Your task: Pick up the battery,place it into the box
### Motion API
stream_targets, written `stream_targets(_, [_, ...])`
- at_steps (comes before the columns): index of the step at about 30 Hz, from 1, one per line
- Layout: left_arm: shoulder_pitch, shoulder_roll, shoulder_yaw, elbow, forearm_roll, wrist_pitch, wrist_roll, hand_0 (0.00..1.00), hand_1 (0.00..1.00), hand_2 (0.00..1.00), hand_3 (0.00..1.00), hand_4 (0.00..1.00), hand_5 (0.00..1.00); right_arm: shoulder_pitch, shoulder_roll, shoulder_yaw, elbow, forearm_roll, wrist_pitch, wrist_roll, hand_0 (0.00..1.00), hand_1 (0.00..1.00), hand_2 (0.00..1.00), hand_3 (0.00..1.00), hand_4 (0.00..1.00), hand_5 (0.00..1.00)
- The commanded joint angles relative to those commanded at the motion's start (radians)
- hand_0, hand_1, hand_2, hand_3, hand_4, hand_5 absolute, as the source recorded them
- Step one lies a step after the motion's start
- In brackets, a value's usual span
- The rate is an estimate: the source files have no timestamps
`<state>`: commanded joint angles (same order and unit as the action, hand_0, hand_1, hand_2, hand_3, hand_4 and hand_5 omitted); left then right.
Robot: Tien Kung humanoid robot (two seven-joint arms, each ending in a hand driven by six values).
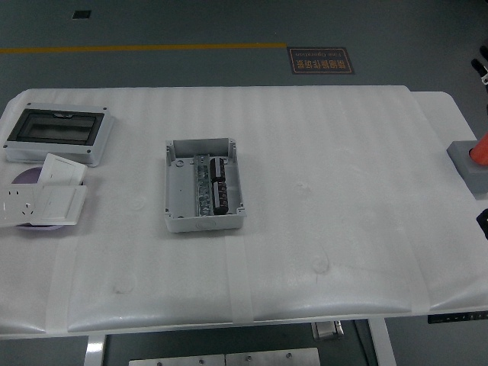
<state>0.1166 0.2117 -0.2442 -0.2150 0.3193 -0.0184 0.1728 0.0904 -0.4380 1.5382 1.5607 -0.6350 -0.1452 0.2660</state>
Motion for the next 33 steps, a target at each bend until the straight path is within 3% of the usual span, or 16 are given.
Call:
stream_targets(6, [-0.009, -0.002, 0.012, 0.004, -0.005, -0.012, 0.014, 0.677, 0.675, 0.619, 0.681, 0.701, 0.373, 0.008, 0.003, -0.022, 0.011, -0.090, -0.026, -0.008, 0.779, 0.751, 0.794, 0.790, 0.914, 0.879])
stream_targets(33, [-0.028, 0.040, 0.055, 0.000, -0.016, -0.022, 0.032, 0.678, 0.685, 0.619, 0.672, 0.674, 0.339, 0.013, 0.017, -0.050, -0.017, -0.096, -0.039, 0.009, 0.772, 0.739, 0.779, 0.761, 0.910, 0.879])
